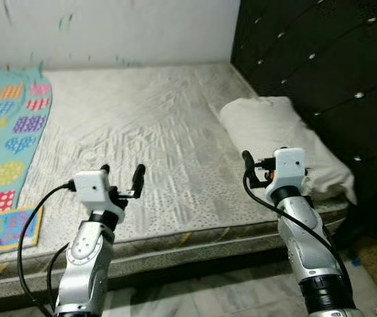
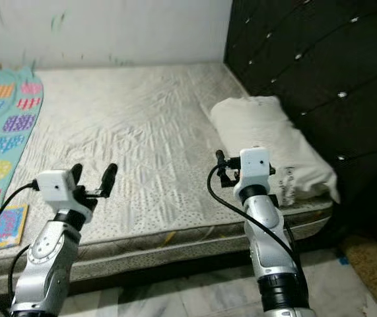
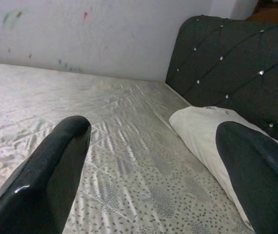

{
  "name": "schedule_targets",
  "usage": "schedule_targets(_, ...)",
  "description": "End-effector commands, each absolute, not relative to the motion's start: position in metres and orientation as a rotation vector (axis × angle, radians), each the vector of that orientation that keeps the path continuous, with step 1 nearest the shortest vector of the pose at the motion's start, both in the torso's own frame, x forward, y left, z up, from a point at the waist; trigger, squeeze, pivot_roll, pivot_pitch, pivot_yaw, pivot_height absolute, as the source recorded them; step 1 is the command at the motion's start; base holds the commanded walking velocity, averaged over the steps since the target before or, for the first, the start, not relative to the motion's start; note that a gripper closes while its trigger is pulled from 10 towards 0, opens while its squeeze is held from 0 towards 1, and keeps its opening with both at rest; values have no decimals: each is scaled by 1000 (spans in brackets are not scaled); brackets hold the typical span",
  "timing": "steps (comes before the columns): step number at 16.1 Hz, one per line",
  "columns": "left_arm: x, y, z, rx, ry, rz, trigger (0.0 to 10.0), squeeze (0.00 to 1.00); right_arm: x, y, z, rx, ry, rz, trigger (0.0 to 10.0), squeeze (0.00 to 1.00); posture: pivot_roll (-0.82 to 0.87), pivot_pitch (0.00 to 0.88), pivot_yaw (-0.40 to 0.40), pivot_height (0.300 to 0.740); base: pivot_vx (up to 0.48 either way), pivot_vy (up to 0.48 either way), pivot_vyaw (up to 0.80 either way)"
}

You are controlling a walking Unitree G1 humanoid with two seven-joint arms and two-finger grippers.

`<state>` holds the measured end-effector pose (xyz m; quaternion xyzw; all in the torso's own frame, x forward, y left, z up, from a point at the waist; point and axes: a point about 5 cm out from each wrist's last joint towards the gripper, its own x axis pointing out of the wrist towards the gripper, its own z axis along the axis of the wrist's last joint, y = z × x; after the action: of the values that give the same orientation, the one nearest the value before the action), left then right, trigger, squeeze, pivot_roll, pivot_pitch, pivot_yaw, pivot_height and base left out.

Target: Clean up the room

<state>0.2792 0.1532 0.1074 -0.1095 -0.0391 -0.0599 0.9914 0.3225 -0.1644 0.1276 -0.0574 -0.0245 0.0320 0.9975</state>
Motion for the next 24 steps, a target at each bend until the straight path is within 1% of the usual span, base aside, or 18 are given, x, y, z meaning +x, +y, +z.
schedule_targets(1,280,151,107,-214,-69,-116,10000,0,323,-168,129,-123,-50,56,10000,0,-59,29,11,740,0,0,0)
schedule_targets(2,281,152,107,-218,-65,-103,10000,0,323,-168,129,-124,-50,56,10000,0,-62,30,13,740,0,0,0)
schedule_targets(5,278,148,110,-218,-95,-156,10000,0,322,-168,129,-127,-49,58,10000,0,-64,31,12,740,0,0,0)
schedule_targets(9,280,152,105,-206,-56,-92,10000,0,323,-169,129,-131,-48,61,10000,0,-63,30,9,740,0,0,0)
schedule_targets(11,280,151,106,-225,-69,-114,10000,0,323,-168,129,-132,-48,64,10000,0,-63,30,9,740,0,0,0)
schedule_targets(24,281,149,106,-223,-69,-118,10000,0,323,-168,128,-134,-46,66,10000,0,-63,28,11,740,0,479,0)
